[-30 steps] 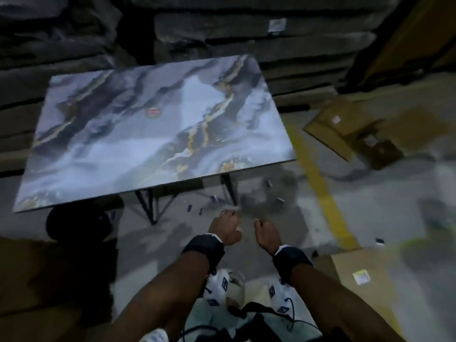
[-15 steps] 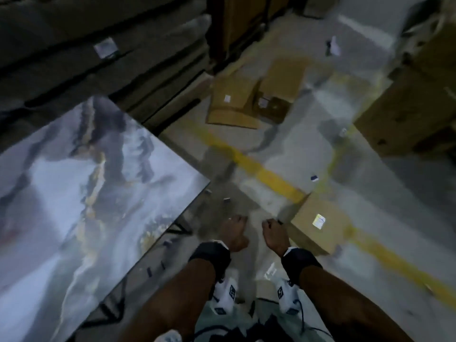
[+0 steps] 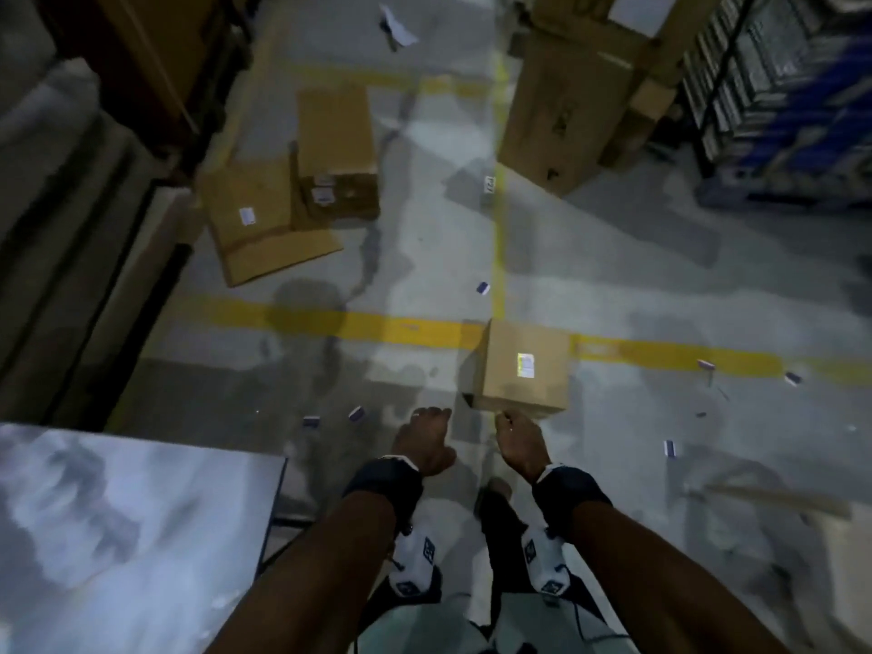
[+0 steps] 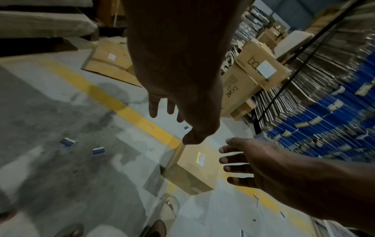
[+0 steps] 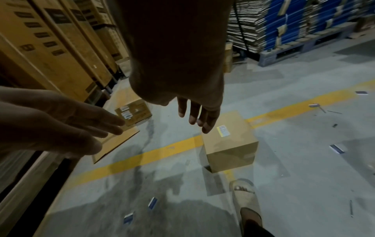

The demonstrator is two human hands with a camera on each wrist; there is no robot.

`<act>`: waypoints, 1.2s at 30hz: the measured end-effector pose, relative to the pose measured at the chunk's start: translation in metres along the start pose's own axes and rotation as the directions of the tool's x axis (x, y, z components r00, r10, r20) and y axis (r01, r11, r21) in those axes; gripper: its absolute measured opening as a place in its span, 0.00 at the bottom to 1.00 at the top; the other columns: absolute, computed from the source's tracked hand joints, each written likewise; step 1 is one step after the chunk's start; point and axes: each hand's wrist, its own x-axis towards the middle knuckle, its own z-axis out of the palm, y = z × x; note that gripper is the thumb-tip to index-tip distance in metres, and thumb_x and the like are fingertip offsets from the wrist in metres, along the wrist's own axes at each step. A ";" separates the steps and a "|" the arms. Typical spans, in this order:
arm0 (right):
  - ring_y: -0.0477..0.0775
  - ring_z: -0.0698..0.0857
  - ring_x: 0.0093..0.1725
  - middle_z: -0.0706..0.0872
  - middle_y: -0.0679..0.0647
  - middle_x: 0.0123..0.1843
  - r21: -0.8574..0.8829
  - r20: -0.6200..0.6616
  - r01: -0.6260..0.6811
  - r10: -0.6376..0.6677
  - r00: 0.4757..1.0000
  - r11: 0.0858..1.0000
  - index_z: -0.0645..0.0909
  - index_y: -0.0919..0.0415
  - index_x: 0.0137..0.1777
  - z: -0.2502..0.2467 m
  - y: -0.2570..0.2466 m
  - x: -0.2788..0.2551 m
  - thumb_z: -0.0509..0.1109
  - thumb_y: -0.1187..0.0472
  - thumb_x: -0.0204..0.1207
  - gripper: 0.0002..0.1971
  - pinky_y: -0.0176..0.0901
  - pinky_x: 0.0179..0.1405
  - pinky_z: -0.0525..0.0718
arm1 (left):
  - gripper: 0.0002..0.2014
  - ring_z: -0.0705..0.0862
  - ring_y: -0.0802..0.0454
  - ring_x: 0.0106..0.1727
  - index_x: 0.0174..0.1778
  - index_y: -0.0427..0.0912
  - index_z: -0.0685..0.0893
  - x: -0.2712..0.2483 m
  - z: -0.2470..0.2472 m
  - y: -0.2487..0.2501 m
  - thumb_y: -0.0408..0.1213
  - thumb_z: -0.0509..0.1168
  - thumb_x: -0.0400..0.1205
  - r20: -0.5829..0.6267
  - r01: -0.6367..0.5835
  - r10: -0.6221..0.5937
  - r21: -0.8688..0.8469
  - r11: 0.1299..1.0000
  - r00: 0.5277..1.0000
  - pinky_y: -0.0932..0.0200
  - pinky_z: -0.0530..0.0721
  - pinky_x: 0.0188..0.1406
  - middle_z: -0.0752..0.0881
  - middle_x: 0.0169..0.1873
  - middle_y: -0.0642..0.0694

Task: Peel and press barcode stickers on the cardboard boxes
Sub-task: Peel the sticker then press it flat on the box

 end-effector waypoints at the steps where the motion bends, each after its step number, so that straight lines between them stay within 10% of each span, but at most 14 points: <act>1: 0.72 0.84 0.63 0.88 0.71 0.61 0.015 -0.017 -0.019 0.019 1.000 1.000 0.84 0.69 0.59 -0.003 0.006 0.007 0.59 0.56 0.91 0.17 0.53 0.55 0.77 | 0.38 0.61 0.38 0.84 0.87 0.39 0.60 0.010 -0.001 0.002 0.43 0.66 0.82 0.012 -0.012 0.012 0.007 1.000 1.000 0.41 0.71 0.78 0.66 0.84 0.38; 20: 0.72 0.85 0.60 0.88 0.70 0.57 -0.019 -0.045 -0.068 0.067 0.997 0.998 0.83 0.69 0.64 -0.077 0.160 0.254 0.59 0.53 0.90 0.20 0.56 0.59 0.79 | 0.42 0.73 0.33 0.77 0.82 0.36 0.70 0.296 0.064 0.050 0.55 0.58 0.72 0.121 0.080 -0.070 -0.076 0.994 0.990 0.41 0.73 0.73 0.76 0.75 0.33; 36: 0.78 0.79 0.69 0.78 0.76 0.71 -0.099 -0.014 -0.100 0.099 0.995 0.990 0.74 0.63 0.81 -0.042 0.278 0.433 0.60 0.46 0.82 0.32 0.63 0.71 0.77 | 0.49 0.68 0.27 0.76 0.89 0.36 0.51 0.488 0.150 0.018 0.40 0.73 0.77 0.097 0.174 -0.165 -0.095 0.980 0.981 0.38 0.71 0.74 0.64 0.80 0.29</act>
